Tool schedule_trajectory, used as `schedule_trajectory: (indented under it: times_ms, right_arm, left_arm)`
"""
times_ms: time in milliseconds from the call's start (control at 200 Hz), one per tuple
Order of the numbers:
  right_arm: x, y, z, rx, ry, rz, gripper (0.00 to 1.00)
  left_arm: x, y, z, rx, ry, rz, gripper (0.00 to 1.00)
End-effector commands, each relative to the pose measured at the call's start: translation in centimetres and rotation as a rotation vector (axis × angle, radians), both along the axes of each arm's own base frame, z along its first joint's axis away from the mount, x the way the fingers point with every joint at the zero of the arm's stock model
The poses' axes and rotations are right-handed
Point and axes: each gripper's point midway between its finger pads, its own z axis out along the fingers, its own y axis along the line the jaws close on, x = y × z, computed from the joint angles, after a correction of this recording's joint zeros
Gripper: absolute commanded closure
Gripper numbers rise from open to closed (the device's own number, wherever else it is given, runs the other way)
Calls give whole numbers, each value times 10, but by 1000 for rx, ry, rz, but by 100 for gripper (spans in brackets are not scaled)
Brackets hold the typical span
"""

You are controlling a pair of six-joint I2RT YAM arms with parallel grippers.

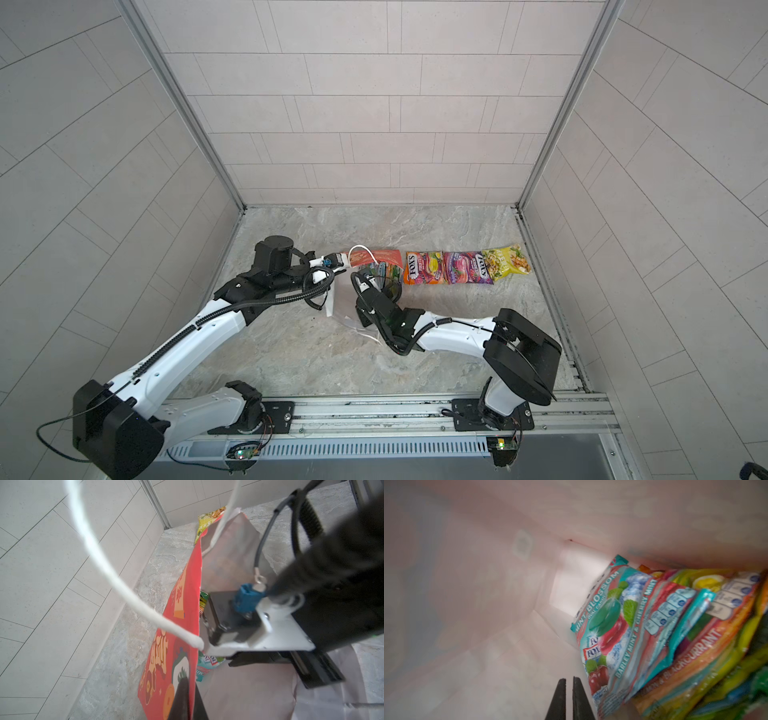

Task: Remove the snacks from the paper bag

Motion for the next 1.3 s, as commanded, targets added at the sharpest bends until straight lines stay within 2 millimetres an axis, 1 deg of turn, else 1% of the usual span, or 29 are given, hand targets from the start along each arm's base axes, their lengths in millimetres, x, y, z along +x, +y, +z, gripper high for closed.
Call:
schedule_trajectory:
  times_ms: [0, 155, 210, 260, 340, 380, 495, 620, 801, 876, 961, 1016, 1181, 1231, 1296]
  right_arm:
    - [20, -18, -2, 18, 10, -109, 88]
    - [43, -32, -6, -11, -5, -173, 85]
    - [52, -35, -8, -8, -14, -185, 82]
    - [58, -37, -8, -3, -21, -196, 77]
    - [65, -36, -4, 11, -30, -204, 66]
    - [67, -34, -1, 14, -36, -205, 61]
    - [75, -33, -1, 28, -36, -236, 52]
    - [83, -34, -15, 8, -11, -281, 48]
    - [94, -37, -39, 9, 34, -332, 46]
    - [97, -38, -43, 15, 42, -345, 45]
    - [97, -34, -45, 32, 41, -327, 46]
    - [98, -28, -47, 46, 45, -296, 49]
    - [96, -13, -49, 86, 56, -223, 78]
    - [94, -9, -46, 102, 58, -200, 83]
    - [91, 1, -38, 144, 51, -140, 85]
  left_arm:
    - [-7, -8, 17, -30, -25, -49, 100]
    - [-7, -9, 15, -32, -22, -59, 100]
    - [-5, -10, 14, -30, -19, -60, 100]
    - [-4, -11, 12, -31, -15, -60, 100]
    - [-3, -15, 10, -35, -7, -70, 100]
    - [-3, -16, 10, -35, -6, -74, 100]
    - [-1, -19, 8, -35, 4, -82, 100]
    - [1, -20, 5, -29, 10, -81, 100]
    - [-1, -21, 9, -40, 3, -90, 100]
    - [-1, -20, 9, -38, 1, -86, 100]
    - [0, -20, 10, -42, -3, -84, 100]
    - [0, -20, 9, -43, -3, -83, 100]
    - [0, -20, 9, -47, -9, -77, 100]
    - [1, -19, 10, -46, -11, -74, 100]
    - [1, -19, 8, -44, -10, -72, 100]
